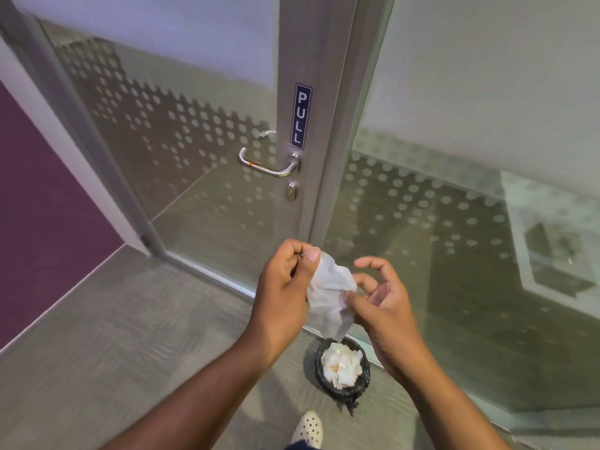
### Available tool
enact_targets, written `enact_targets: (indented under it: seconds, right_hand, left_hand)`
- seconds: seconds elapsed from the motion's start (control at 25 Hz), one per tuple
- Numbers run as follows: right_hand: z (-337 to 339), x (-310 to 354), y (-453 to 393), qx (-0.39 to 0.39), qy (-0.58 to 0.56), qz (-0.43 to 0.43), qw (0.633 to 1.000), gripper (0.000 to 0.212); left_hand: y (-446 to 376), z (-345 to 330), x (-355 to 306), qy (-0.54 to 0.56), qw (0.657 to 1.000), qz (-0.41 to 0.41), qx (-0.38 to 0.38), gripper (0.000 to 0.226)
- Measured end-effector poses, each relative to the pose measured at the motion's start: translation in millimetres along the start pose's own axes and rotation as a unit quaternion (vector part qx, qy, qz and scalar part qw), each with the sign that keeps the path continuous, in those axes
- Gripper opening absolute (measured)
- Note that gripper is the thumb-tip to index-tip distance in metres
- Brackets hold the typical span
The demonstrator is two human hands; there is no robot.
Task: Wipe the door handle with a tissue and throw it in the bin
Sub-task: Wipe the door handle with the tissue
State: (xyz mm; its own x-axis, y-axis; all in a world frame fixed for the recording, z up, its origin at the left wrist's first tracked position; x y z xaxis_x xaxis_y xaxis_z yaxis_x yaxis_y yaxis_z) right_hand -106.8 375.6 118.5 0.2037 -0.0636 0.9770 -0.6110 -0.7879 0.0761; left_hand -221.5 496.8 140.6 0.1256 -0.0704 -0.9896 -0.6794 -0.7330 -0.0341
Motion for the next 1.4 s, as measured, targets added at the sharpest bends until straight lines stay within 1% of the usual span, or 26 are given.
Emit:
enact_targets:
  seconds: [0.08, 0.2, 0.32, 0.4, 0.44, 0.52, 0.6, 0.68, 0.72, 0.76, 0.8, 0.84, 0.88, 0.92, 0.96, 1.0, 1.04, 1.08, 1.12, 1.16, 1.2, 1.24, 1.28, 1.32, 1.36, 1.4]
  right_hand:
    - [-5, -1, -25, 0.004, -0.003, -0.006, 1.0, 0.042]
    - [-8, -3, -57, -0.011, -0.012, -0.035, 0.999, 0.028]
    - [-9, -9, -79, 0.001, -0.096, -0.103, 0.99, 0.025]
    - [-13, -7, -91, 0.014, -0.148, -0.127, 0.981, 0.021]
    - [-13, -3, -96, 0.016, -0.153, -0.127, 0.98, 0.019]
    - [-15, 4, -103, 0.01, -0.151, -0.113, 0.982, 0.014]
    - [-18, 13, -109, 0.0, -0.137, -0.103, 0.985, 0.009]
    - [-24, 20, -115, -0.001, -0.121, -0.105, 0.987, 0.01]
    - [-30, 22, -117, 0.008, -0.124, -0.108, 0.986, 0.015]
    - [-36, 24, -120, 0.023, -0.128, -0.111, 0.985, 0.021]
    - [-44, 25, -123, 0.038, -0.116, -0.114, 0.986, 0.03]
    - [-52, 27, -126, 0.054, -0.081, -0.116, 0.988, 0.04]
    - [-59, 30, -127, 0.066, -0.018, -0.116, 0.991, 0.047]
    - [-64, 33, -130, 0.067, 0.074, -0.104, 0.99, 0.048]
    - [-68, 40, -135, 0.052, 0.184, -0.079, 0.978, 0.042]
    - [-74, 48, -142, 0.031, 0.281, -0.044, 0.958, 0.031]
    - [-81, 57, -147, 0.013, 0.348, -0.014, 0.937, 0.022]
    - [-89, 61, -154, 0.0, 0.382, 0.005, 0.924, 0.016]
    - [-96, 63, -162, -0.009, 0.387, 0.013, 0.922, 0.014]
    - [-101, 63, -170, -0.017, 0.38, 0.019, 0.925, 0.013]
    - [-106, 62, -177, -0.026, 0.362, 0.022, 0.932, 0.016]
    - [-107, 58, -185, -0.042, 0.333, 0.02, 0.942, 0.019]
    - [-106, 54, -192, -0.061, 0.297, 0.015, 0.953, 0.02]
    - [-104, 50, -199, -0.08, 0.267, 0.009, 0.96, 0.02]
    - [-102, 44, -206, -0.099, 0.238, 0.001, 0.966, 0.018]
    - [-97, 37, -214, -0.121, 0.209, -0.008, 0.97, 0.014]
  left_hand:
    - [-16, 17, -3, 0.007, 0.999, 0.004, -0.046, 0.018]
    - [-40, 32, -14, 0.012, 0.998, -0.005, -0.068, 0.019]
    - [-59, 47, -21, -0.029, 0.996, -0.004, -0.083, 0.02]
    - [-72, 59, -26, -0.063, 0.994, -0.002, -0.094, 0.014]
    - [-78, 65, -26, -0.082, 0.992, 0.005, -0.098, 0.011]
    - [-90, 80, -26, -0.107, 0.988, 0.024, -0.113, 0.012]
    - [-104, 94, -20, -0.086, 0.988, 0.065, -0.111, 0.016]
    - [-116, 103, -8, -0.033, 0.987, 0.134, -0.086, 0.011]
    - [-122, 105, -3, -0.011, 0.985, 0.163, -0.059, 0.007]
    - [-128, 106, 0, 0.004, 0.983, 0.183, -0.022, 0.009]
    - [-134, 107, 1, 0.014, 0.981, 0.194, 0.025, 0.018]
    - [-140, 107, -1, 0.01, 0.978, 0.194, 0.077, 0.032]
    - [-143, 109, -4, -0.011, 0.975, 0.183, 0.125, 0.043]
    - [-148, 113, -10, -0.044, 0.971, 0.161, 0.171, 0.051]
    - [-154, 120, -15, -0.091, 0.965, 0.129, 0.209, 0.057]
    - [-163, 131, -21, -0.156, 0.954, 0.094, 0.236, 0.06]
    - [-171, 139, -24, -0.241, 0.936, 0.055, 0.251, 0.059]
    - [-180, 146, -27, -0.329, 0.907, 0.014, 0.262, 0.054]
    - [-189, 152, -27, -0.402, 0.873, -0.023, 0.274, 0.046]
    - [-199, 157, -30, -0.448, 0.85, -0.051, 0.272, 0.033]
    - [-211, 165, -31, -0.459, 0.846, -0.057, 0.265, 0.017]
    - [-223, 172, -31, -0.452, 0.852, -0.051, 0.261, 0.013]
    - [-237, 180, -29, -0.43, 0.865, -0.037, 0.257, 0.025]
    - [-251, 187, -26, -0.387, 0.889, -0.017, 0.245, 0.033]
    - [-266, 194, -21, -0.33, 0.915, 0.006, 0.233, 0.032]
    - [-280, 198, -15, -0.276, 0.934, 0.03, 0.224, 0.025]
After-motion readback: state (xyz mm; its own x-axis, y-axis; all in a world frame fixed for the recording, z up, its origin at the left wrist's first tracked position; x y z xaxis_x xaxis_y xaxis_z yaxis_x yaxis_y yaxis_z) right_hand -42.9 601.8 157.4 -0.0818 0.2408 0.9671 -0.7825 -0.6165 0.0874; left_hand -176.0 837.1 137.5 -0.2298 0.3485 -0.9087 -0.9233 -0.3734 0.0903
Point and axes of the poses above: each hand's wrist, its own y-axis away from the middle knuckle, its own z-axis out of the back of the hand, x = y × z, the point moved 9 cm from there along -y, towards the middle knuckle, and after that the axes turned 3 degrees about x, right-handed, at the moved point
